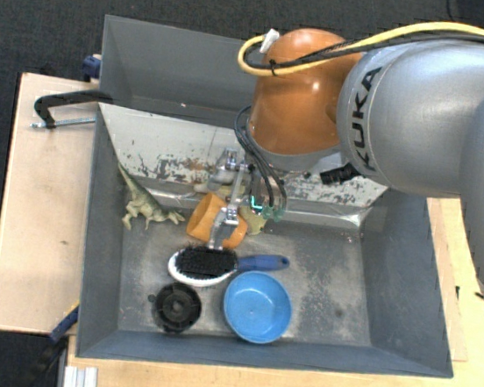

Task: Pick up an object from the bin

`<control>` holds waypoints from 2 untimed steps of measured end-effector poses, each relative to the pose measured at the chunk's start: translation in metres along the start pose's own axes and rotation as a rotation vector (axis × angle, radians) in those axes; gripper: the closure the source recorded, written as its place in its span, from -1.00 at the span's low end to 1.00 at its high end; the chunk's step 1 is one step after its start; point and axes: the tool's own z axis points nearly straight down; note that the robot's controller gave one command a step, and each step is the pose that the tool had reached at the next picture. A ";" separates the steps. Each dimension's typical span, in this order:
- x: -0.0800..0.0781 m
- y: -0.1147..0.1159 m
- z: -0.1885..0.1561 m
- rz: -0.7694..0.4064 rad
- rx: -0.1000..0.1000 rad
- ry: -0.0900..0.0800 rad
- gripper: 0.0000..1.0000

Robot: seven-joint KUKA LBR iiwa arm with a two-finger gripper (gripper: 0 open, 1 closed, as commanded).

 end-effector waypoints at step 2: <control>0.067 -0.018 0.071 -0.744 0.002 -0.012 -1.00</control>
Offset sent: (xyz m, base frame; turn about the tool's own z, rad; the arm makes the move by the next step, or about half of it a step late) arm -0.0705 -0.0596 -0.1140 -0.2958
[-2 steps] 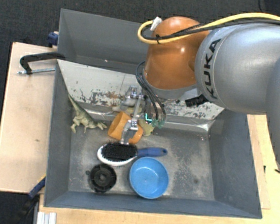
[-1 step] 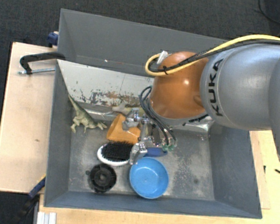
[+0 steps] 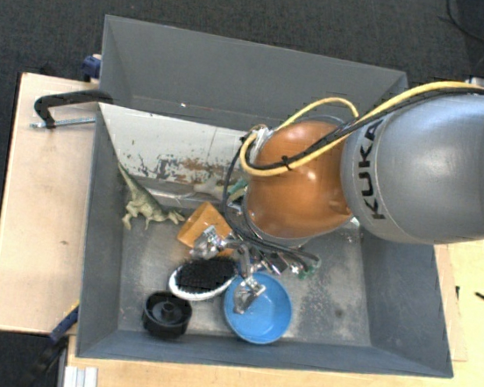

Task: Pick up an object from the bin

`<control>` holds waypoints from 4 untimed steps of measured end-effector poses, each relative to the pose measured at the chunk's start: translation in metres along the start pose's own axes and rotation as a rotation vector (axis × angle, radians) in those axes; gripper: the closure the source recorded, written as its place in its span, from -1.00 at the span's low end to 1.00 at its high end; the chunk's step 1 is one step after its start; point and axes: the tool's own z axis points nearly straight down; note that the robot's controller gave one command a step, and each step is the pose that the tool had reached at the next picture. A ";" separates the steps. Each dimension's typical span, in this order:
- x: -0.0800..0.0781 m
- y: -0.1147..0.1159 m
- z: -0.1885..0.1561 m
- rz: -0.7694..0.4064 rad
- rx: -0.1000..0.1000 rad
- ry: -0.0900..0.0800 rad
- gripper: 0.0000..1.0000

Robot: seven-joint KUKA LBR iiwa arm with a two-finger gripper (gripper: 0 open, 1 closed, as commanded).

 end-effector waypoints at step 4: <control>-0.028 0.031 -0.095 -0.117 -0.002 0.000 -1.00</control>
Offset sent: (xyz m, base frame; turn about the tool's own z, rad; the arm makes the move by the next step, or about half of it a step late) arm 0.0000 0.0000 0.0000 0.0000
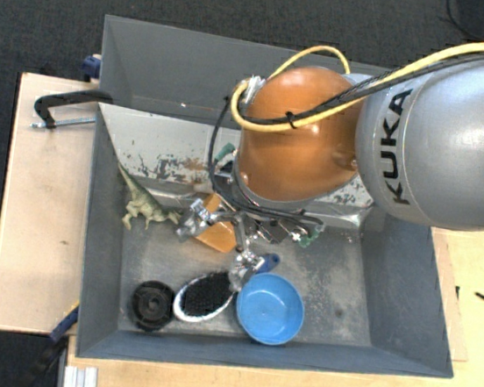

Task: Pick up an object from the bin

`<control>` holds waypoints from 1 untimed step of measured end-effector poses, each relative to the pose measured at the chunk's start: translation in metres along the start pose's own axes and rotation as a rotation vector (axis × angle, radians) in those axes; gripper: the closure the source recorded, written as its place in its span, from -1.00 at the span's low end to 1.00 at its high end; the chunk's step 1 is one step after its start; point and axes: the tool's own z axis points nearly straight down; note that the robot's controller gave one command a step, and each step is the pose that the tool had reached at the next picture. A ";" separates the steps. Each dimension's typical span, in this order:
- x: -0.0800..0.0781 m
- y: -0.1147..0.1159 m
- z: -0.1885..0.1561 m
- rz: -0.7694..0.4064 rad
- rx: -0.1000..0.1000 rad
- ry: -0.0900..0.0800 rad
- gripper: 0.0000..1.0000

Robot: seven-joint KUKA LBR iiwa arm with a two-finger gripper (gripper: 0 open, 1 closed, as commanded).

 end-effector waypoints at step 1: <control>0.029 0.006 0.126 -0.225 -0.005 0.007 -1.00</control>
Offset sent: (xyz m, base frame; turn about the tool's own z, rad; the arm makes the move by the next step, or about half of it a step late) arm -0.0217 -0.0182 -0.1236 -0.2270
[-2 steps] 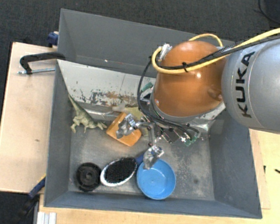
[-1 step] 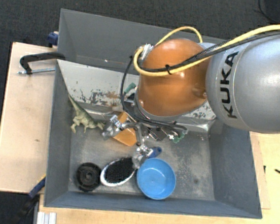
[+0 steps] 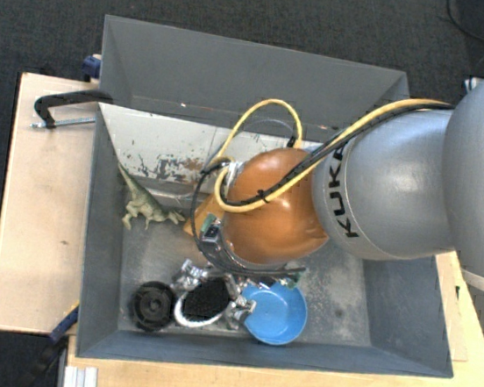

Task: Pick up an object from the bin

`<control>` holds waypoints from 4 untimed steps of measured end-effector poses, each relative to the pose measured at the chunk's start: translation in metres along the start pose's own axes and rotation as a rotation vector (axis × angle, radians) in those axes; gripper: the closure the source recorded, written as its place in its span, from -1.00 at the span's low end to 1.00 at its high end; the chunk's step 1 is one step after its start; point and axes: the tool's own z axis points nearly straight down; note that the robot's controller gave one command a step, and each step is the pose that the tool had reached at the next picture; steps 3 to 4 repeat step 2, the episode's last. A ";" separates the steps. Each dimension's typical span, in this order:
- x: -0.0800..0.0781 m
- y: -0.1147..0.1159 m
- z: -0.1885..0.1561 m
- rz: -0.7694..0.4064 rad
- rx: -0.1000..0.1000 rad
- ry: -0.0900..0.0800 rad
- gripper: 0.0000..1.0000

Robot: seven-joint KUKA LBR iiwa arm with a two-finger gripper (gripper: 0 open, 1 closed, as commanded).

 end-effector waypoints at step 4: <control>-0.002 -0.004 -0.150 -0.090 0.011 -0.010 1.00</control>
Offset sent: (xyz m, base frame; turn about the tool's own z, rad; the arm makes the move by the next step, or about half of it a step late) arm 0.0000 0.0000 0.0000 0.0000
